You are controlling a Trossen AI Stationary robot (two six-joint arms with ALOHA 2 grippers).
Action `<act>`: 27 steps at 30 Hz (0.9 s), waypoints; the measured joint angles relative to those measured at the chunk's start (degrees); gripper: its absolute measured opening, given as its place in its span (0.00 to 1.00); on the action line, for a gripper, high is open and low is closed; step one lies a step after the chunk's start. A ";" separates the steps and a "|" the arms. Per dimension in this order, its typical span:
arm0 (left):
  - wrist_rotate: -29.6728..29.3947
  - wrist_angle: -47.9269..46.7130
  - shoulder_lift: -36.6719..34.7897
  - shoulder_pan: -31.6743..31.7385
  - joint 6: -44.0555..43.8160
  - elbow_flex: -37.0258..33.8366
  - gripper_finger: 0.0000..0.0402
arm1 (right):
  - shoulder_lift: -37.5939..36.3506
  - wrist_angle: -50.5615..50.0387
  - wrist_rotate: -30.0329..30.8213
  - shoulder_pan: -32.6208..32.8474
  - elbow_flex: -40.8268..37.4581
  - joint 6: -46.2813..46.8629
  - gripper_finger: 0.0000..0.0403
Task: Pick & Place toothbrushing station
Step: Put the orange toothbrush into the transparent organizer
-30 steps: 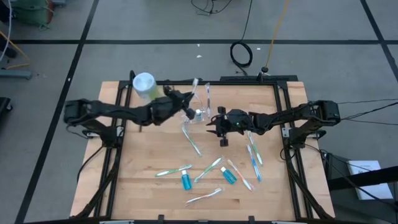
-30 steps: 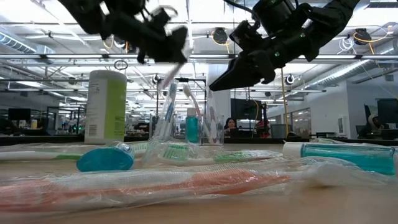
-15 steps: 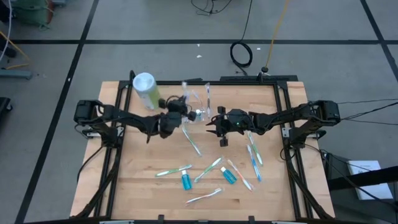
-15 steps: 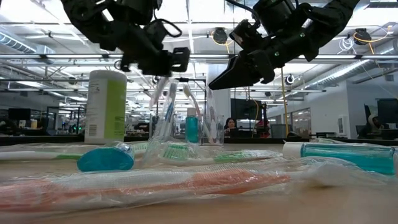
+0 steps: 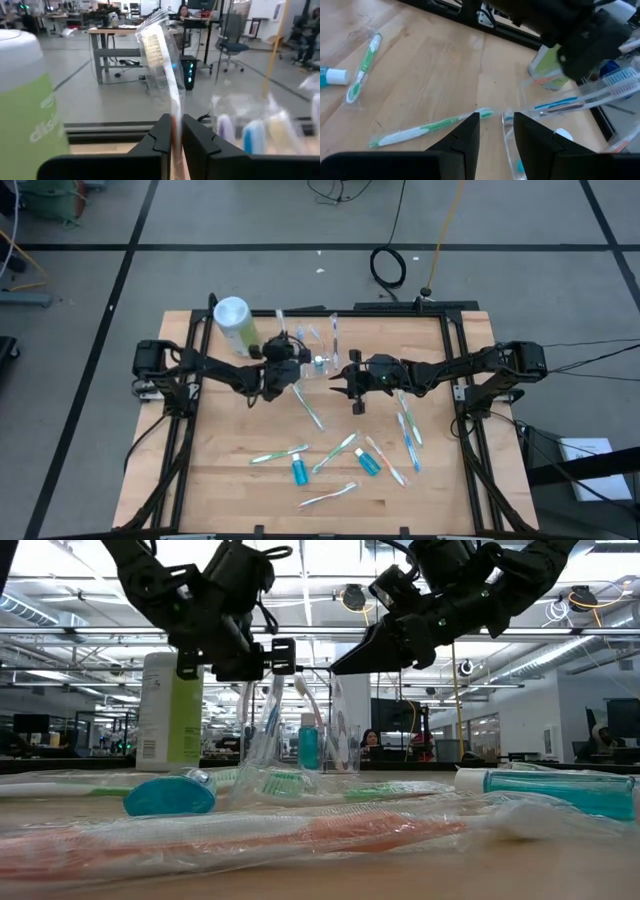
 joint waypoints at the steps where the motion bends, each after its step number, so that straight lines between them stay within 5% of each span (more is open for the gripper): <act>1: 0.46 1.90 -0.09 0.02 1.49 0.00 0.07 | 0.00 0.19 -0.01 0.00 0.00 -0.02 0.27; 7: 1.96 14.89 -0.24 -0.40 15.79 0.00 0.05 | 0.00 0.62 -0.02 0.00 0.00 -2.78 0.27; 17: 6.79 0.77 -0.21 2.79 1.19 0.00 0.06 | 0.00 0.64 -0.02 0.00 0.00 -2.68 0.27; 27: 17.06 -2.62 -0.21 2.51 1.39 0.00 0.09 | 0.00 0.50 -0.02 0.00 0.00 -2.58 0.27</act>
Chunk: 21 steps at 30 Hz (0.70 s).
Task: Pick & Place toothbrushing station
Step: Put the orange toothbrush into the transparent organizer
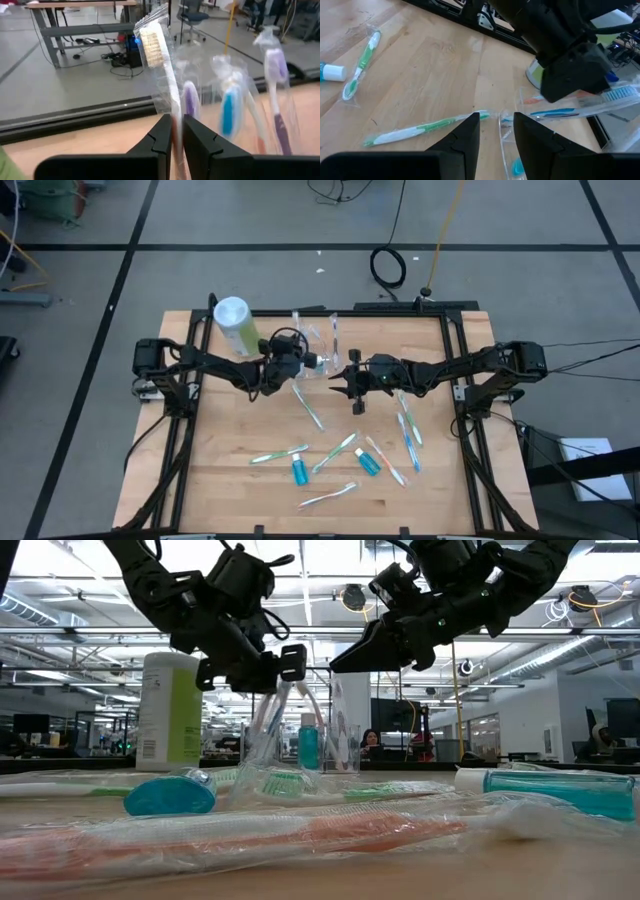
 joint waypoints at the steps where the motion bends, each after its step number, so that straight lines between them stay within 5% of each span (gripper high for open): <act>1: -0.15 -0.33 0.00 -0.10 0.42 0.00 0.09 | 0.00 -0.26 0.00 0.00 0.00 0.00 0.27; 21: 1.75 2.11 -0.04 -0.41 9.52 0.00 0.08 | 0.00 -1.24 0.00 0.00 0.00 0.02 0.27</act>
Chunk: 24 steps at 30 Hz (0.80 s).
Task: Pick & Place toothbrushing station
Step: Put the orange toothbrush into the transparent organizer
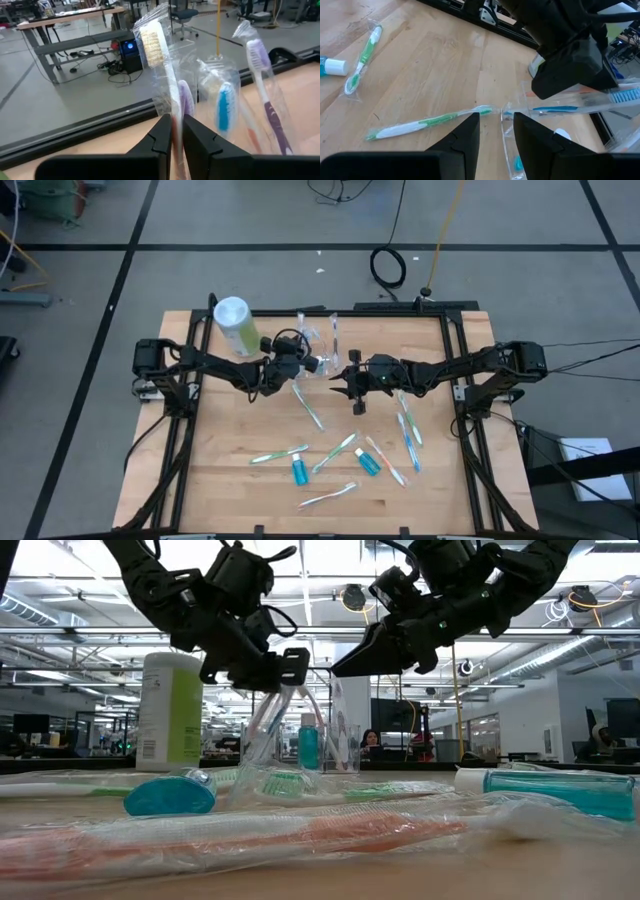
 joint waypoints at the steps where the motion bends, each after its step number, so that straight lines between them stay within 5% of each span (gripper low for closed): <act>1: -0.03 0.23 0.00 -0.03 0.04 0.00 0.08 | 0.00 -0.05 0.00 0.00 0.00 0.00 0.27; 9: -0.63 -0.90 0.00 -1.40 0.80 0.00 0.08 | 0.00 -0.95 0.00 0.00 0.00 0.00 0.27; 16: -8.72 -1.17 0.00 -5.77 0.97 0.00 0.02 | 0.00 -1.20 0.00 0.09 0.00 0.02 0.27; 24: -7.56 -2.54 0.00 -6.64 -1.31 0.00 0.12 | 0.00 -1.22 0.00 0.09 0.00 1.51 0.27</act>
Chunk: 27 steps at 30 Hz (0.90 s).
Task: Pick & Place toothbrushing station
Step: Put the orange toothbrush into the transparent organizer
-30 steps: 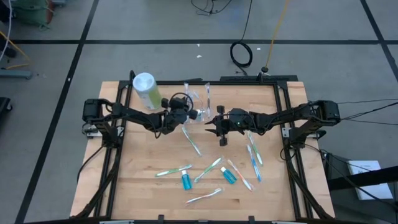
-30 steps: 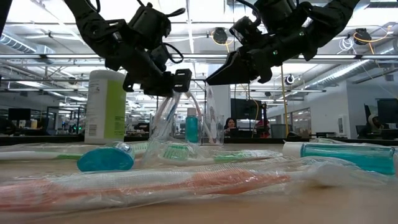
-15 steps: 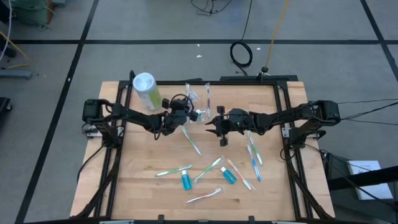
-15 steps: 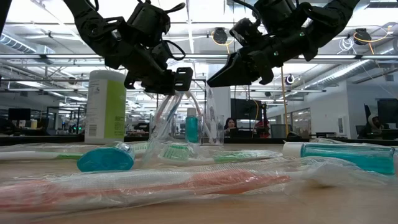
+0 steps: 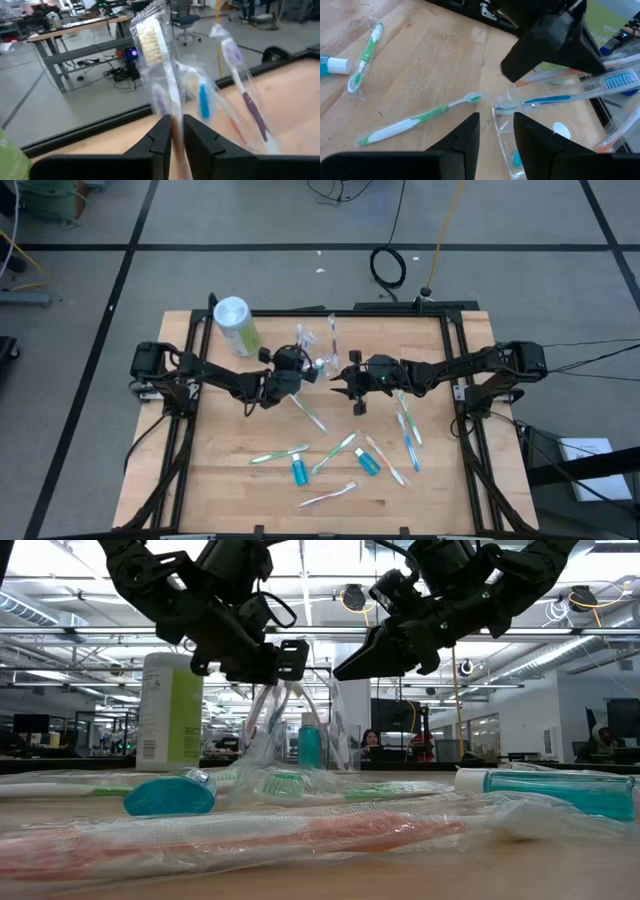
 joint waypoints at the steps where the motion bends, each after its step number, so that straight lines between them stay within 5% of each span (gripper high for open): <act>1: 0.47 -0.41 0.00 0.07 0.61 0.00 0.14 | 0.00 0.01 0.00 0.00 0.00 0.02 0.27; 17: 16.61 -5.42 -0.10 1.82 2.79 0.03 0.38 | 0.00 0.00 0.00 0.00 0.00 0.00 0.27; 27: 10.96 -5.99 -7.03 1.60 8.26 0.02 0.39 | 0.00 0.00 0.00 0.02 0.00 0.00 0.27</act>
